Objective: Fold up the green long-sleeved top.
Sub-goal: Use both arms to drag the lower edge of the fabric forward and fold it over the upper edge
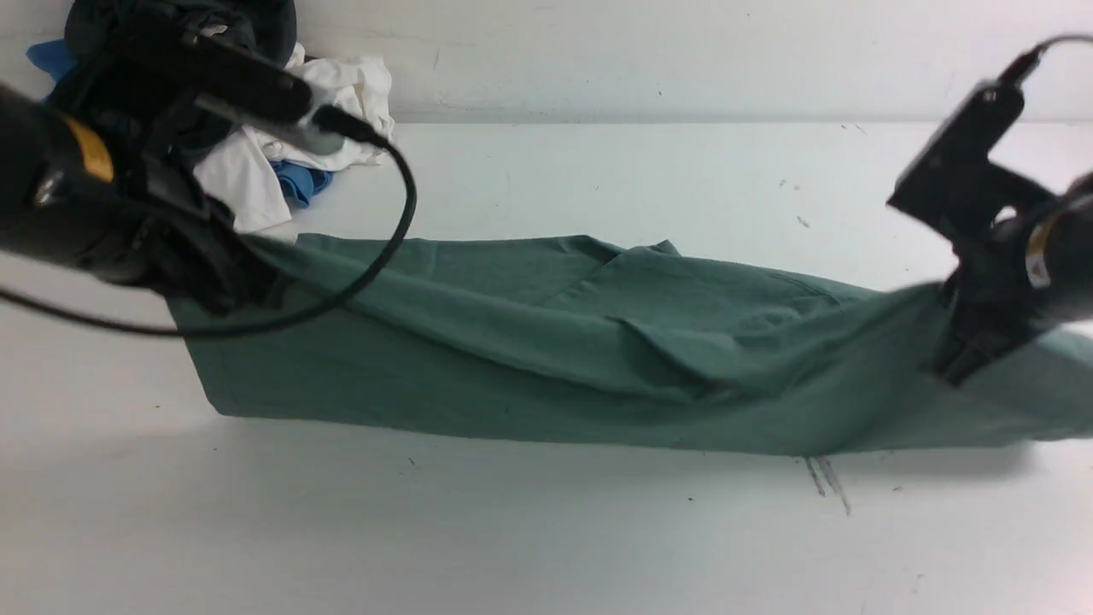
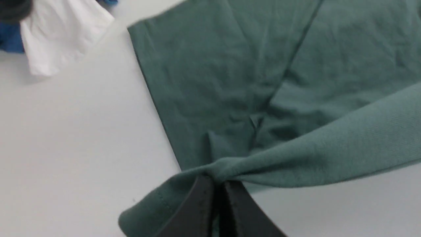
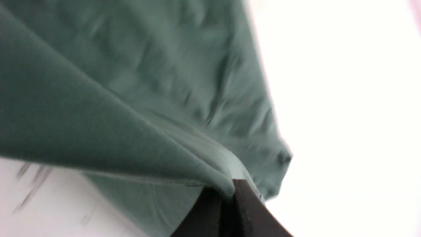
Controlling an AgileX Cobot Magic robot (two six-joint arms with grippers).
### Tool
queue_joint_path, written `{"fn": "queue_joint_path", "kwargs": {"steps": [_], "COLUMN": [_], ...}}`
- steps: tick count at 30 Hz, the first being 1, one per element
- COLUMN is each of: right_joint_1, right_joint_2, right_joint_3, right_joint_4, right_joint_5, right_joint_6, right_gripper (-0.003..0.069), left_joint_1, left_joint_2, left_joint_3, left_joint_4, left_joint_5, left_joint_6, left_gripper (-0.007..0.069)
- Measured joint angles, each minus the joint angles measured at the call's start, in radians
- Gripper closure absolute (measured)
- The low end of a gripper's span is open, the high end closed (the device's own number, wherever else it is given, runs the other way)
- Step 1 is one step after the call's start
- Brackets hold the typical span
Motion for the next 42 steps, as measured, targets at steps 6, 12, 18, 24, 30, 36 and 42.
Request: {"fn": "queue_joint_path", "kwargs": {"steps": [6, 12, 18, 24, 30, 36, 42], "right_joint_1": [-0.078, -0.084, -0.100, -0.101, -0.101, -0.076, 0.008], "right_joint_2": [0.244, 0.489, 0.615, 0.599, 0.530, 0.533, 0.652], "right_joint_3": [-0.174, -0.325, -0.448, -0.511, -0.618, -0.636, -0.636], "right_joint_4": [-0.014, -0.017, -0.020, -0.017, 0.073, 0.518, 0.923], "right_joint_5": [-0.129, -0.182, -0.150, -0.077, 0.052, 0.230, 0.289], "right_joint_6": [-0.036, -0.026, 0.098, 0.194, 0.314, 0.015, -0.392], "right_gripper": [0.0649, 0.0598, 0.0426, 0.0340, 0.0354, 0.0547, 0.0669], "left_joint_1": [0.085, 0.122, 0.134, 0.135, 0.135, 0.137, 0.111], "left_joint_2": [0.313, 0.672, 0.933, 0.986, 0.910, 0.906, 0.950], "left_joint_3": [-0.216, -0.479, -0.761, -0.919, -0.969, -0.948, -0.861], "left_joint_4": [0.005, 0.010, 0.014, 0.036, 0.022, -0.242, -0.541], "left_joint_5": [-0.024, -0.058, 0.021, 0.106, 0.168, 0.327, 0.400], "left_joint_6": [0.000, -0.031, -0.062, -0.062, -0.062, 0.123, 0.336], "left_gripper": [0.0621, 0.0615, 0.0475, 0.0272, 0.0251, 0.0411, 0.0608]}}
